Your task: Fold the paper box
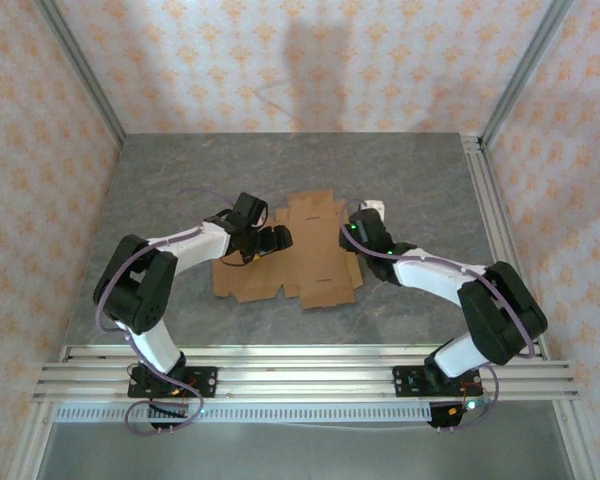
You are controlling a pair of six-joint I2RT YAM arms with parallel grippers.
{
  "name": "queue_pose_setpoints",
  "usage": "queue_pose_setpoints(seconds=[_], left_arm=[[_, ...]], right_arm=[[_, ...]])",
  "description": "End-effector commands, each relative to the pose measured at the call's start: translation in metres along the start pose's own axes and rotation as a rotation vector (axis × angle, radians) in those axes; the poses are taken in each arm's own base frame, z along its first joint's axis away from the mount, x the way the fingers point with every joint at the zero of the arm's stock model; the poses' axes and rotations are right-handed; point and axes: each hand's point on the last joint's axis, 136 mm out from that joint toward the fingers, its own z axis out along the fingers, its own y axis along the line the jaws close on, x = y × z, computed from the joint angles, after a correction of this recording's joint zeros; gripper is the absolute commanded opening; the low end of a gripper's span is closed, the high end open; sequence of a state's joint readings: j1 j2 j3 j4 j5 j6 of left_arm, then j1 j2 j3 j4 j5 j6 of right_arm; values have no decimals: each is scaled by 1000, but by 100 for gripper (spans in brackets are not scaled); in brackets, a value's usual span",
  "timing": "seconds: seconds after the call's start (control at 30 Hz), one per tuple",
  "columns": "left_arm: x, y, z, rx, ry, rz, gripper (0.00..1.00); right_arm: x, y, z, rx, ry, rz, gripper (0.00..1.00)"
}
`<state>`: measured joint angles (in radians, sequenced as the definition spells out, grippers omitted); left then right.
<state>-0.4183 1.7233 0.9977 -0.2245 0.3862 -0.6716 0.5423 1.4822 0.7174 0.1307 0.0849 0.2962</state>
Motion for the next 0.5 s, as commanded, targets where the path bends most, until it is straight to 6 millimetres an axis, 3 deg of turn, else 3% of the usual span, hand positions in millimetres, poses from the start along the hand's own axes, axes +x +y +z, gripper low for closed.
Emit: queue_pose_setpoints(seconds=[0.0,0.13,0.27,0.47], left_arm=[[0,-2,9,-2,9,8,70],[9,12,20,-35,31,-5,46],[19,26,28,-67,55,-16,42],[24,30,33,-75,72,-22,40]], right_arm=[[-2,2,3,-135,5,210,59],[11,-18,12,-145,52,314,54],[20,-33,18,-162,82,367,45],[35,-21,29,-238,162,331,30]])
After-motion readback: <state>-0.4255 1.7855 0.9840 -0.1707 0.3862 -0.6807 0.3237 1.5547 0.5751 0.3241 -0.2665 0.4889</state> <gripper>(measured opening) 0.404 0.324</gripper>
